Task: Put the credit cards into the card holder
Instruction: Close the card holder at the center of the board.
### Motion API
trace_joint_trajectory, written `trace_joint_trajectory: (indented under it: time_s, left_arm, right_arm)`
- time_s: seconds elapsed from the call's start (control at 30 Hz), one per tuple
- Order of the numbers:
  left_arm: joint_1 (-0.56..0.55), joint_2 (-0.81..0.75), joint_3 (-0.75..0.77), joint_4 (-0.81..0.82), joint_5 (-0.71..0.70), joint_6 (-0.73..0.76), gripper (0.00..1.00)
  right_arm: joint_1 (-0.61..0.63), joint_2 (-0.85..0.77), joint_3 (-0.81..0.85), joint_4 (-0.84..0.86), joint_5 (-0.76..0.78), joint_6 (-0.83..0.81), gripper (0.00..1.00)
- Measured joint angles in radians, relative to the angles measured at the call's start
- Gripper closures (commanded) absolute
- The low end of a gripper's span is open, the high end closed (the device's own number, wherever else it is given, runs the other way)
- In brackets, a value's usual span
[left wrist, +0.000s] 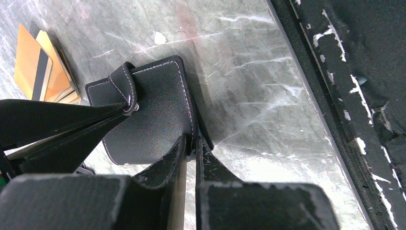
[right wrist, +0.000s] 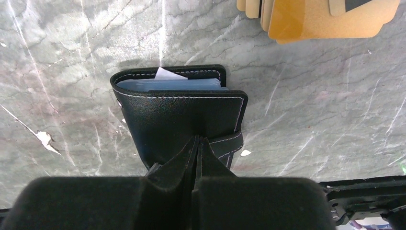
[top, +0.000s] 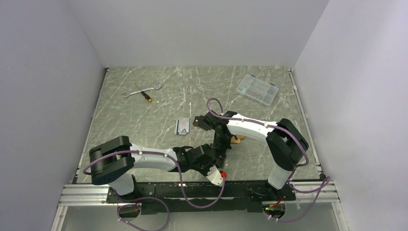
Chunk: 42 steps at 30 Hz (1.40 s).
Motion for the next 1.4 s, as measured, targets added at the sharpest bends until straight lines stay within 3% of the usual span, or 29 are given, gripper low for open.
trace_joint_trajectory:
  time_s: [0.53, 0.6, 0.63, 0.73, 1.07, 1.4]
  left_arm:
    - [0.000, 0.000, 0.000, -0.001, 0.000, 0.000, 1.00]
    - [0.000, 0.000, 0.000, -0.001, 0.000, 0.000, 1.00]
    - [0.000, 0.000, 0.000, -0.001, 0.000, 0.000, 1.00]
    - [0.000, 0.000, 0.000, -0.001, 0.000, 0.000, 1.00]
    - [0.000, 0.002, 0.005, -0.007, 0.000, 0.000, 1.00]
    - [0.000, 0.004, 0.008, -0.011, 0.001, 0.000, 1.00]
  right_arm:
    - [0.000, -0.043, 0.000, 0.050, 0.030, 0.038, 1.00]
    - [0.000, -0.043, 0.000, 0.050, 0.031, 0.035, 0.75]
    - [0.000, -0.043, 0.003, 0.043, 0.032, 0.033, 0.68]
    - [-0.001, -0.045, 0.040, -0.003, 0.050, 0.012, 0.63]
    - [0.091, -0.050, 0.076, -0.094, 0.069, 0.000, 0.60]
    - [0.099, -0.047, 0.042, -0.116, 0.076, 0.016, 0.70]
